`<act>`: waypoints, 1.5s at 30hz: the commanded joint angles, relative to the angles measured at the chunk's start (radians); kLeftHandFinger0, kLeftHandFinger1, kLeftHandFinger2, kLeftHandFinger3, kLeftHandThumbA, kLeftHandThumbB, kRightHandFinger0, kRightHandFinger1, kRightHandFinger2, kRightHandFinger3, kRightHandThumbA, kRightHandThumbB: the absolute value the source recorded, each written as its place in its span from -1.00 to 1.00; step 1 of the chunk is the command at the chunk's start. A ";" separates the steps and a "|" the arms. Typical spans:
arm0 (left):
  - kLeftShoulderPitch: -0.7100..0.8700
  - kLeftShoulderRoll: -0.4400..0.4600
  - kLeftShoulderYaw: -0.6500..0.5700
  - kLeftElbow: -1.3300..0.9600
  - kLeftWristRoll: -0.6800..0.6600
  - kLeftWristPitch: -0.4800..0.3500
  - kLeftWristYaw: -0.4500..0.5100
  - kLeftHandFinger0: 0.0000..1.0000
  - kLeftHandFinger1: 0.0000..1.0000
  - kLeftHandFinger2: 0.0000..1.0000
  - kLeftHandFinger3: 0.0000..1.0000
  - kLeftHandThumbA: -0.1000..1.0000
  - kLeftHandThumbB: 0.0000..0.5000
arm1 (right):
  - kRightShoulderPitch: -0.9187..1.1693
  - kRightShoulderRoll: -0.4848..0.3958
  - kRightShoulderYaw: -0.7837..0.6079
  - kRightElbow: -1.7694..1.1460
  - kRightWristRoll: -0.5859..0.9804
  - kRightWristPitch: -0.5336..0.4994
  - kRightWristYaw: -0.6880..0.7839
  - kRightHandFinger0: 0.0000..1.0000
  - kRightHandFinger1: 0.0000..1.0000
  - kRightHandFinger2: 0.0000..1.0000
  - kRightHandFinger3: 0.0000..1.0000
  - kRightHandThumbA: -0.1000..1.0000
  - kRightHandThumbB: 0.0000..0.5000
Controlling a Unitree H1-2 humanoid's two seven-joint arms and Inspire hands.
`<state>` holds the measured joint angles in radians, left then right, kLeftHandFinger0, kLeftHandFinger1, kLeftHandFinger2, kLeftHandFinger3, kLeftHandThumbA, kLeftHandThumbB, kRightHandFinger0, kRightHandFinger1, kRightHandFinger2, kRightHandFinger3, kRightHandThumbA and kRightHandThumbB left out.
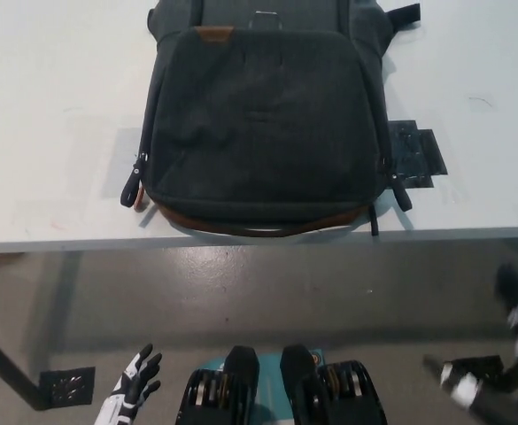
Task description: A bag is kept in the middle of the table with its flap loosely closed and the robot uses its right hand to adjust it and opens it
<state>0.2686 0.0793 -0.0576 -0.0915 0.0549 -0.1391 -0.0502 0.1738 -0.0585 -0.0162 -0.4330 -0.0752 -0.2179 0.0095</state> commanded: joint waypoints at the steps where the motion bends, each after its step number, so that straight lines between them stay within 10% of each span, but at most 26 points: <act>1: 0.007 0.009 -0.008 -0.033 0.017 -0.059 -0.004 1.00 1.00 1.00 1.00 0.98 -0.83 | -0.185 -0.063 -0.041 -0.110 0.059 0.206 0.022 1.00 1.00 1.00 1.00 0.98 -0.31; 9: 0.007 0.014 -0.009 -0.037 0.034 -0.059 -0.004 1.00 1.00 1.00 1.00 0.97 -0.85 | -0.530 -0.168 -0.053 -0.112 0.075 0.561 0.067 1.00 1.00 1.00 1.00 1.00 -0.03; 17: 0.010 0.015 -0.013 -0.032 0.050 -0.067 -0.002 1.00 1.00 1.00 1.00 1.00 -0.96 | -0.819 -0.190 -0.030 0.153 0.143 0.670 0.122 1.00 1.00 1.00 1.00 1.00 -0.05; 45: 0.022 0.012 -0.032 -0.040 0.051 -0.075 -0.007 1.00 1.00 1.00 1.00 0.94 -0.93 | -1.304 -0.154 0.096 0.908 0.243 0.688 0.240 1.00 1.00 1.00 1.00 1.00 0.26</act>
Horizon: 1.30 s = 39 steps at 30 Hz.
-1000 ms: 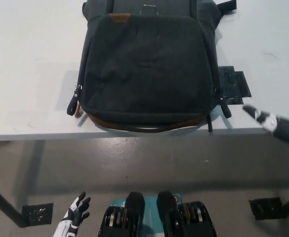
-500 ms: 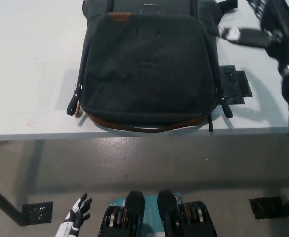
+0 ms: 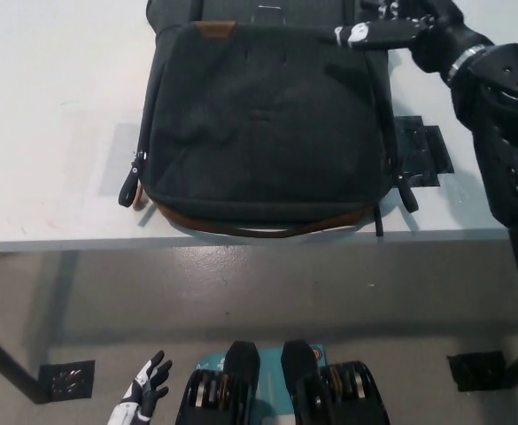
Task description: A bag is kept in the middle of the table with its flap loosely closed and the robot uses its right hand to adjust it and opens it
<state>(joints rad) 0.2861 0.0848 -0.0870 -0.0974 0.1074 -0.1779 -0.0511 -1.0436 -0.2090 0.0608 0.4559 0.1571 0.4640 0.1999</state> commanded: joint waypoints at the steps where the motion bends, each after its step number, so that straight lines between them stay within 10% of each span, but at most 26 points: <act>1: 0.003 0.009 -0.003 -0.030 0.000 -0.042 -0.006 1.00 1.00 1.00 1.00 0.95 -0.92 | -0.089 -0.003 0.024 0.030 0.009 0.006 0.052 1.00 1.00 1.00 1.00 1.00 0.25; 15: -0.008 0.019 -0.006 -0.045 -0.007 -0.034 -0.017 1.00 1.00 1.00 1.00 0.94 -0.77 | -0.119 -0.051 0.137 0.255 -0.009 0.006 0.222 1.00 1.00 1.00 1.00 1.00 0.28; 22: -0.018 0.019 -0.006 -0.052 -0.028 -0.024 -0.027 1.00 1.00 1.00 1.00 0.86 -0.81 | -0.165 -0.099 0.242 0.379 -0.043 0.006 0.372 0.96 1.00 1.00 1.00 0.91 0.79; 23: -0.018 0.019 -0.005 -0.054 -0.028 -0.019 -0.027 1.00 1.00 1.00 1.00 0.85 -0.79 | -0.174 -0.114 0.271 0.385 -0.047 0.006 0.424 0.39 0.68 1.00 1.00 0.83 0.73; 24: -0.019 0.022 -0.005 -0.052 -0.024 -0.021 -0.027 1.00 1.00 1.00 1.00 0.87 -0.79 | -0.176 -0.120 0.277 0.387 -0.044 0.006 0.449 -0.56 -0.20 0.39 0.71 0.48 0.35; 25: -0.025 0.022 -0.007 -0.045 -0.018 -0.031 -0.027 1.00 1.00 1.00 1.00 0.87 -0.78 | -0.168 -0.125 0.276 0.359 -0.053 0.006 0.432 -0.96 -0.74 -0.15 0.26 -0.11 0.05; 26: -0.029 0.021 -0.008 -0.042 -0.018 -0.031 -0.026 1.00 1.00 1.00 1.00 0.88 -0.77 | -0.143 -0.122 0.263 0.279 -0.093 0.006 0.305 -0.99 -0.70 -0.13 0.02 -0.82 -0.14; 27: -0.029 0.021 -0.008 -0.042 -0.020 -0.027 -0.028 1.00 1.00 1.00 1.00 0.88 -0.75 | -0.134 -0.115 0.243 0.255 -0.093 0.006 0.250 -1.00 -0.47 0.13 -0.34 -0.99 -0.22; 29: -0.033 0.023 -0.009 -0.038 -0.012 -0.036 -0.027 1.00 1.00 1.00 1.00 0.90 -0.78 | -0.120 -0.107 0.218 0.216 -0.108 0.006 0.186 -0.98 -0.07 0.66 -0.09 -1.00 -0.24; 31: -0.039 0.023 -0.009 -0.035 -0.014 -0.037 -0.027 1.00 1.00 1.00 1.00 0.90 -0.78 | -0.108 -0.091 0.163 0.194 -0.081 0.006 0.127 -1.00 0.06 0.83 1.00 -1.00 -0.50; 38: -0.050 0.024 -0.010 -0.032 -0.016 -0.037 -0.030 1.00 1.00 1.00 1.00 0.90 -0.80 | -0.114 -0.065 0.101 0.179 -0.114 0.006 0.031 -0.97 0.10 0.83 1.00 -1.00 -0.44; 39: -0.052 0.024 -0.008 -0.033 -0.015 -0.033 -0.030 1.00 1.00 1.00 1.00 0.91 -0.78 | -0.101 -0.064 0.093 0.134 -0.121 0.006 0.024 -0.99 0.09 0.79 0.50 -1.00 -0.49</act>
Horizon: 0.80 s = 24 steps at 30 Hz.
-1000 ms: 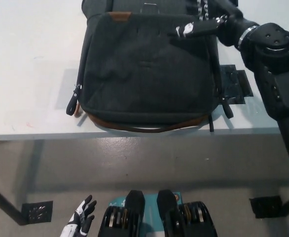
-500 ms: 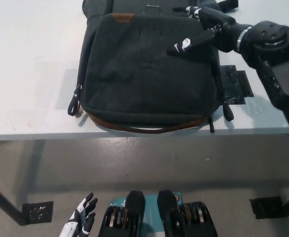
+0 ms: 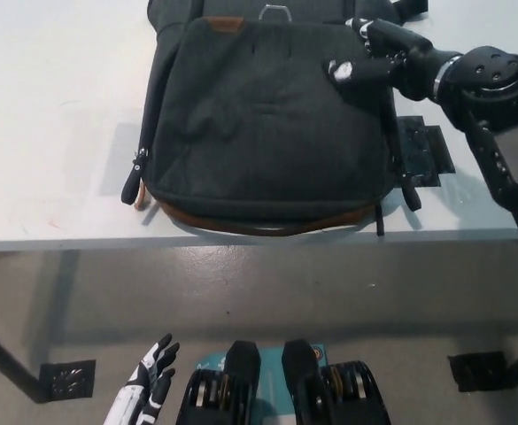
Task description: A bag is kept in the middle of the table with its flap loosely closed and the robot uses its right hand to adjust it and opens it
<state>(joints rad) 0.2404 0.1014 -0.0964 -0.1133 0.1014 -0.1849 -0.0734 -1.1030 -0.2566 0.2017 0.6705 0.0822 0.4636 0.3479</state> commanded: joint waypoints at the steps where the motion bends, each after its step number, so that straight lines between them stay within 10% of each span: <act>1: -0.008 0.007 0.000 -0.016 -0.010 -0.025 -0.008 1.00 1.00 1.00 1.00 0.91 -0.80 | -0.035 -0.016 -0.055 -0.107 -0.045 0.006 -0.126 -1.00 0.09 0.80 0.25 -1.00 -0.47; 3: -0.010 0.008 0.001 -0.017 -0.016 -0.024 -0.011 1.00 1.00 1.00 1.00 0.90 -0.81 | -0.015 -0.012 -0.072 -0.172 -0.043 0.006 -0.130 -1.00 0.06 0.77 0.60 -1.00 -0.48; 13: -0.036 0.019 -0.001 -0.007 0.015 -0.032 -0.007 1.00 1.00 1.00 1.00 0.96 -0.85 | 0.183 0.021 -0.119 -0.792 -0.123 0.006 -0.142 -0.93 0.13 0.63 0.58 -1.00 -0.55; 20: -0.050 0.022 0.001 -0.012 0.019 -0.020 -0.007 1.00 1.00 1.00 1.00 0.97 -0.90 | 0.305 0.054 -0.122 -1.118 -0.282 0.006 -0.051 -1.00 -0.26 0.28 0.53 -1.00 -0.57; 24: -0.061 0.022 0.002 -0.003 0.022 -0.022 -0.005 1.00 1.00 1.00 1.00 0.97 -0.84 | 0.431 0.049 -0.085 -1.248 -0.318 0.006 -0.075 -0.94 -0.14 0.51 0.68 -1.00 -0.48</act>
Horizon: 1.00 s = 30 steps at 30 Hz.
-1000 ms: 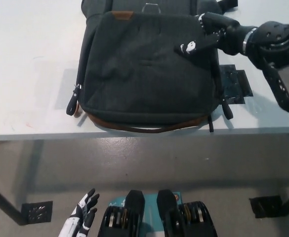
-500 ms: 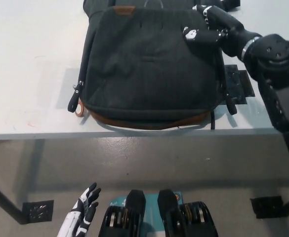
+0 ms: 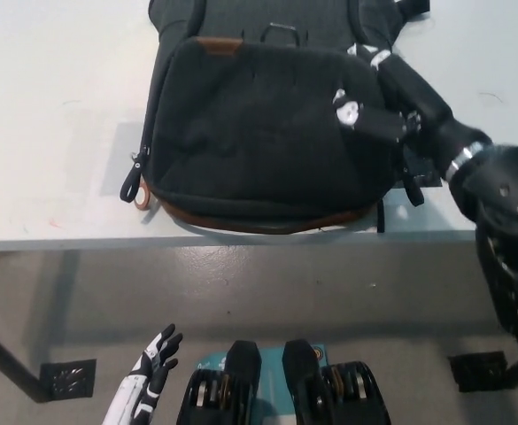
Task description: A bag is kept in the middle of the table with its flap loosely closed and the robot uses its right hand to adjust it and opens it
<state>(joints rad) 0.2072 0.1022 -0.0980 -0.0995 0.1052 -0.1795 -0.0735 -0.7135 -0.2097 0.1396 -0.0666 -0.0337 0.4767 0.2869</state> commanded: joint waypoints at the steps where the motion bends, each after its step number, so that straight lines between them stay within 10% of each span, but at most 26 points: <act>1: -0.034 0.023 0.002 -0.011 0.020 -0.035 -0.006 1.00 1.00 1.00 1.00 0.98 -0.84 | 0.079 0.006 -0.017 -0.521 -0.196 -0.007 -0.023 -0.93 -0.12 0.54 0.68 -1.00 -0.47; 19: -0.020 0.016 0.004 0.001 0.026 -0.037 0.007 1.00 1.00 1.00 1.00 0.98 -0.88 | 0.567 0.089 0.144 -0.175 -0.302 -0.180 -0.172 -0.86 -0.02 0.56 0.61 -1.00 -0.55; 23: -0.015 0.015 0.001 0.008 0.020 -0.048 0.003 1.00 1.00 1.00 1.00 0.95 -0.90 | 0.575 0.055 0.212 -0.021 -0.417 -0.130 -0.189 -0.43 0.36 0.88 0.94 -1.00 -0.33; 25: -0.018 0.013 -0.001 0.008 0.018 -0.046 0.002 1.00 1.00 1.00 1.00 0.95 -0.86 | 0.553 0.018 0.267 0.035 -0.467 -0.073 -0.141 0.46 1.00 1.00 1.00 0.00 -0.31; 26: -0.020 0.011 0.001 0.009 0.014 -0.044 0.002 1.00 1.00 1.00 1.00 0.94 -0.85 | 0.523 -0.034 0.333 0.057 -0.492 -0.046 -0.046 1.00 1.00 1.00 1.00 0.57 -0.22; 27: -0.021 0.013 0.004 0.008 0.013 -0.043 0.002 1.00 1.00 1.00 1.00 0.94 -0.85 | 0.505 -0.057 0.379 0.071 -0.533 -0.036 -0.016 1.00 1.00 1.00 1.00 0.99 -0.02; 30: -0.032 0.012 0.004 0.018 0.012 -0.048 0.003 1.00 1.00 1.00 1.00 0.94 -0.87 | 0.467 -0.088 0.473 0.120 -0.626 -0.014 -0.014 1.00 1.00 1.00 1.00 1.00 0.20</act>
<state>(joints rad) 0.1905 0.1056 -0.0986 -0.0772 0.1117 -0.1877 -0.0730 -0.2166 -0.2412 0.4895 -0.0481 -0.4638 0.3330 0.1537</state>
